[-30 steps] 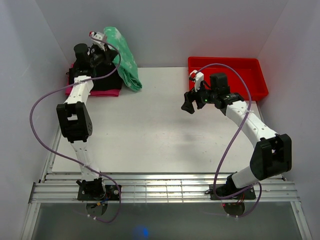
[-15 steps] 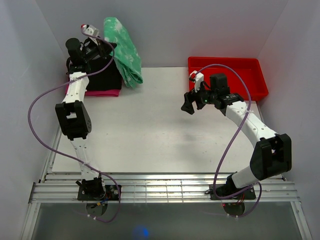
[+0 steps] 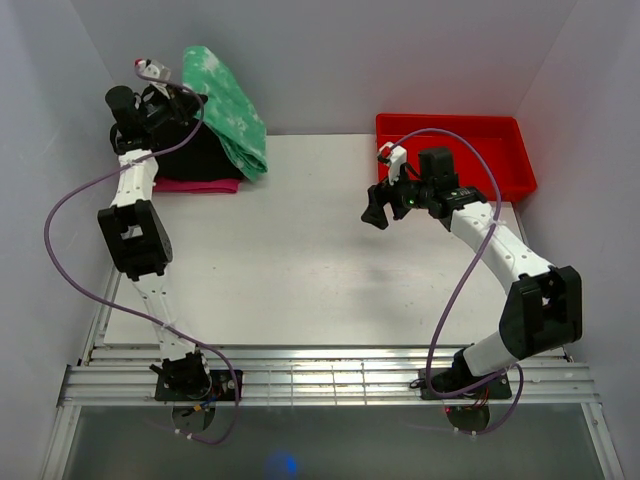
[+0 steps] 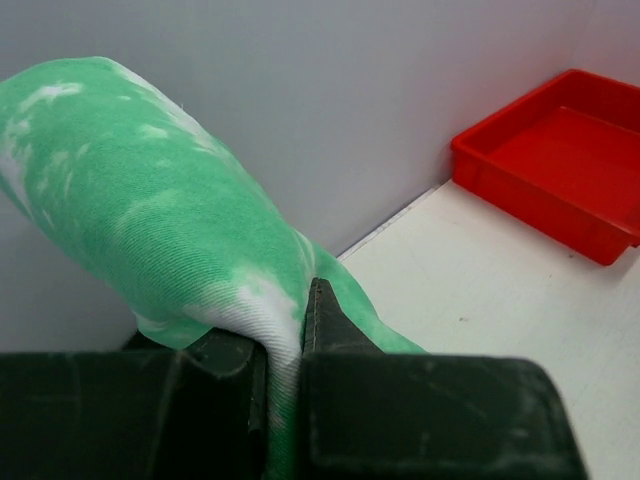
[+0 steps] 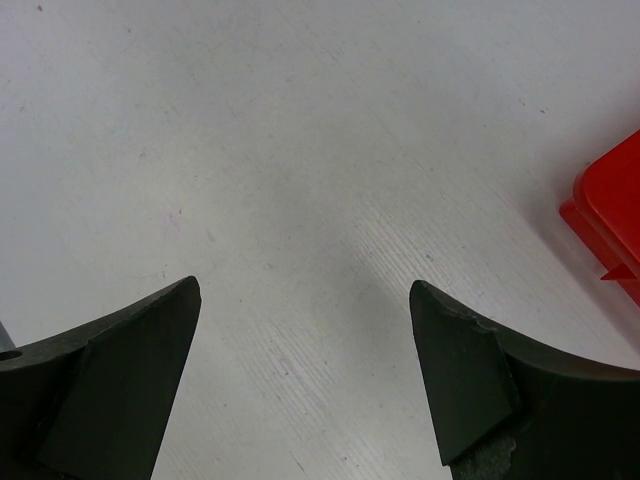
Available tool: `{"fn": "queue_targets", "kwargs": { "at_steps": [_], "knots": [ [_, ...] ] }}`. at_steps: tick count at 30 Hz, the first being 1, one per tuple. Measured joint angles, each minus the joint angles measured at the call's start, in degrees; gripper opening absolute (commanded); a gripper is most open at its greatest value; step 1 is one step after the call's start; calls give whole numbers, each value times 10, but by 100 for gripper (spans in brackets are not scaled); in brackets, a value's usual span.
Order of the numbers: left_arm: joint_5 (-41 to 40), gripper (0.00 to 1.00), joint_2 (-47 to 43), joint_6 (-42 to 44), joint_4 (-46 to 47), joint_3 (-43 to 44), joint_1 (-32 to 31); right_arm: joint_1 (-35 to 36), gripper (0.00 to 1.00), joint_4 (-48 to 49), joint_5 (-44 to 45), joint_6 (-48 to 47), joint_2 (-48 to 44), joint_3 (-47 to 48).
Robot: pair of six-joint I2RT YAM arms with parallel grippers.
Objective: Fold and stack the trousers
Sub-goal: Neatly place the folded trousers to the corner
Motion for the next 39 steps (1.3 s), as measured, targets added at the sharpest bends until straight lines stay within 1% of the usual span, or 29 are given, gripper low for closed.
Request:
{"fn": "queue_targets", "kwargs": {
  "at_steps": [4, 8, 12, 17, 22, 27, 34, 35, 36, 37, 38, 39],
  "knots": [
    [-4, 0, 0, 32, -13, -27, 36, 0, 90, 0, -2, 0, 3, 0],
    [-19, 0, 0, 66, -35, -36, 65, 0, 90, 0, -4, 0, 11, 0],
    [-56, 0, 0, 114, -52, -38, 78, 0, 90, 0, -6, 0, 18, 0],
    [-126, 0, 21, 186, -61, -38, 79, 0, 90, -1, -7, 0, 23, 0],
    [-214, 0, 66, 248, -65, -38, 81, 0, 90, -2, -7, 0, 30, 0],
    [-296, 0, 111, 293, -68, -41, 81, 0, 90, -2, -9, 0, 38, 0],
    [-390, 0, 140, 325, -59, -45, 76, 0, 90, -2, -11, 0, 39, 0],
    [-404, 7, 140, 330, -57, -46, 75, 0, 90, -2, -11, 0, 39, 0],
    [-416, 20, 140, 333, -56, -46, 74, 0, 90, -2, -11, 0, 39, 0],
    [-426, 39, 140, 337, -54, -47, 74, 0, 90, -2, -11, 0, 39, 0],
    [-436, 45, 140, 342, -53, -47, 73, 0, 90, -2, -11, 0, 39, 0],
    [-448, 49, 140, 342, -49, -50, 73, 0, 90, -2, -11, 0, 39, 0]
  ]
}}
